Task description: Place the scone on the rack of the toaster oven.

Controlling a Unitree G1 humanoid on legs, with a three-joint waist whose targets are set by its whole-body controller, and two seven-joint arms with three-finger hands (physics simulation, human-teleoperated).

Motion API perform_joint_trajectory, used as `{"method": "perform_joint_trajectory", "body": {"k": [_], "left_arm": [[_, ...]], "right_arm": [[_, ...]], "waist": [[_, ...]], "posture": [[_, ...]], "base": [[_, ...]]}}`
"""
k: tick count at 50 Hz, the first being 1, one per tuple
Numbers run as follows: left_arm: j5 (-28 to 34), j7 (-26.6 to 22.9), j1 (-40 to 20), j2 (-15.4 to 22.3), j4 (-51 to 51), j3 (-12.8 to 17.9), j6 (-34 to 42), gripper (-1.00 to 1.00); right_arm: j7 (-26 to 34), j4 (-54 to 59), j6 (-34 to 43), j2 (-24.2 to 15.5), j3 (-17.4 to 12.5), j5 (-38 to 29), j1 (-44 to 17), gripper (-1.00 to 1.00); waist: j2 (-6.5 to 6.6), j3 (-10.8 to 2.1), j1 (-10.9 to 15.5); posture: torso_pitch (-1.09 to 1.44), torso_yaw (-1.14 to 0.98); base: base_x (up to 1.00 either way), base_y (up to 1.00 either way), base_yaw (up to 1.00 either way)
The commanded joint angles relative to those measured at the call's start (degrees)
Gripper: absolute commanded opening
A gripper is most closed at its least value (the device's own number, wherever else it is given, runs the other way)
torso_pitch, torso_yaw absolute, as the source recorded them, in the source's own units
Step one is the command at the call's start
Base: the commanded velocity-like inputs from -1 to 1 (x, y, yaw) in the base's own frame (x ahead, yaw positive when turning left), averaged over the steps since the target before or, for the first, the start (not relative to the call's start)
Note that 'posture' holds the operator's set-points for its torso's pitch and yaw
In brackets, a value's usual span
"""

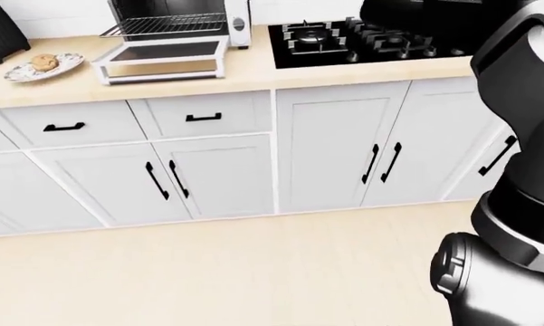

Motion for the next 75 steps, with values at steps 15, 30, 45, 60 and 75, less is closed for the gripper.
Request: {"method": "perform_joint_trajectory", "body": {"k": [15,30,45,60,75], "left_arm": [[-3.37,2.03,2.25,3.81,-0.09,-0.56,-7.26,1.00],[-4.42,2.29,2.89,4.45,-0.20,0.55,-6.91,1.00],[-3.96,2.20,2.86,3.91,-0.32,0.02,-7.02,1.00],[-4.19,1.88,3.86,3.82,-0.38,1.07,-7.01,1.00],[-3.68,1.40,3.58,3.49,-0.33,1.14,-6.58,1.00]], "right_arm": [[-0.31,-0.76,-1.56,-1.42,-0.71,0.06,-1.43,1.00],[-0.13,-1.09,-0.91,-1.25,-0.96,-0.46,-1.48,1.00],[0.44,-1.17,-0.97,-0.96,-0.83,-1.33,-1.21,1.00],[0.93,-0.54,-1.18,-1.37,-1.09,-1.80,-1.52,1.00],[1.25,-1.09,-1.09,-0.73,-0.85,-2.54,-1.06,1.00]], "waist": [[3.07,-0.58,-0.44],[-3.40,-1.39,-0.17],[4.47,-0.85,-0.34],[-2.09,-1.30,-0.16],[3.29,-1.07,-0.37]], "posture": [[0.00,0.00],[0.00,0.00],[0.00,0.00],[0.00,0.00],[0.00,0.00]], "base": [[0.00,0.11,0.00],[0.00,0.11,0.00],[0.00,0.11,0.00],[0.00,0.11,0.00],[0.00,0.11,0.00]]}}
